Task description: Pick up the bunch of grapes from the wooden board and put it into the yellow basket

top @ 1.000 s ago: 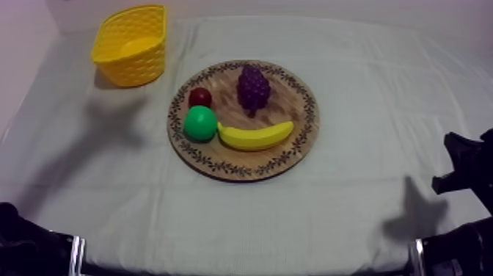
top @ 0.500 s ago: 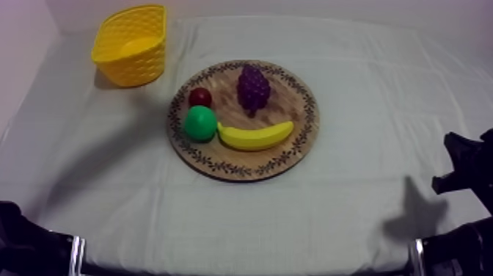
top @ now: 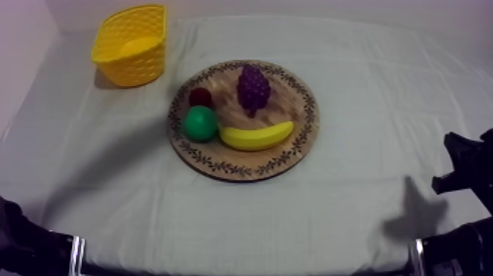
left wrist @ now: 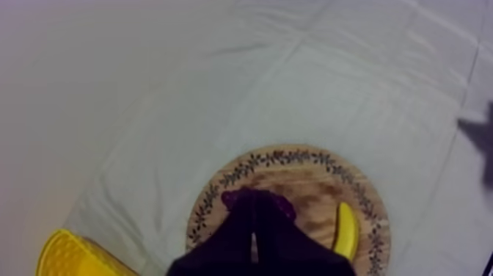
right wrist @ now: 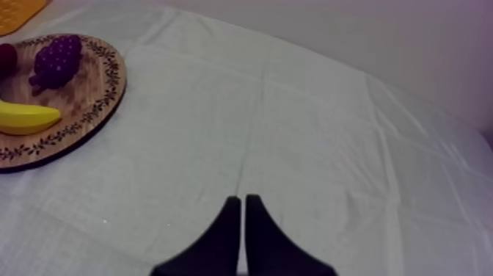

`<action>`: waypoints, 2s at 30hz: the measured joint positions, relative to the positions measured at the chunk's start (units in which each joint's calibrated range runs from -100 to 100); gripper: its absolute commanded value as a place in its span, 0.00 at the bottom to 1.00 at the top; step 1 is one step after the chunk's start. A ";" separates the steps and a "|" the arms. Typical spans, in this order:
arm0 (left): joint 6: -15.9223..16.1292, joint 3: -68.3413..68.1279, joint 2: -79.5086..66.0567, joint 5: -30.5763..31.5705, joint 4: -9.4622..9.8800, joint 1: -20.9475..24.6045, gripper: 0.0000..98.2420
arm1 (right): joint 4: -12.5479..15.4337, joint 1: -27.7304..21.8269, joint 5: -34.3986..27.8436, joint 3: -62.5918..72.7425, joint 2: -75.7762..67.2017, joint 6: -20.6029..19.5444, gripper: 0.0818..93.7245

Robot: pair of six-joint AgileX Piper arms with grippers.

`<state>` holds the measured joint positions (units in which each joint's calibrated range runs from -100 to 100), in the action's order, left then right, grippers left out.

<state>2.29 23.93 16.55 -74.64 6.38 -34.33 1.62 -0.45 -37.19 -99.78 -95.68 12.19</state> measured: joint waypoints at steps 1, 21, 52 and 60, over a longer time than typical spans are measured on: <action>0.29 0.94 0.94 -1.11 -0.11 -0.05 0.00 | 0.00 0.00 0.00 0.00 0.00 0.00 0.00; -0.23 7.98 10.91 -12.08 -1.32 0.33 0.00 | 0.00 0.00 -0.01 0.00 0.00 0.00 0.00; 3.22 -0.02 10.28 -11.97 -1.29 1.15 0.00 | 0.00 0.00 -0.01 0.00 0.00 0.00 0.00; -7.86 -2.94 9.03 -10.47 0.25 0.45 0.01 | 0.00 0.00 -0.01 0.00 0.00 0.00 0.00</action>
<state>-5.57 20.99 25.58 -85.11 6.62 -33.88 1.62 -0.45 -37.20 -99.78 -95.68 12.19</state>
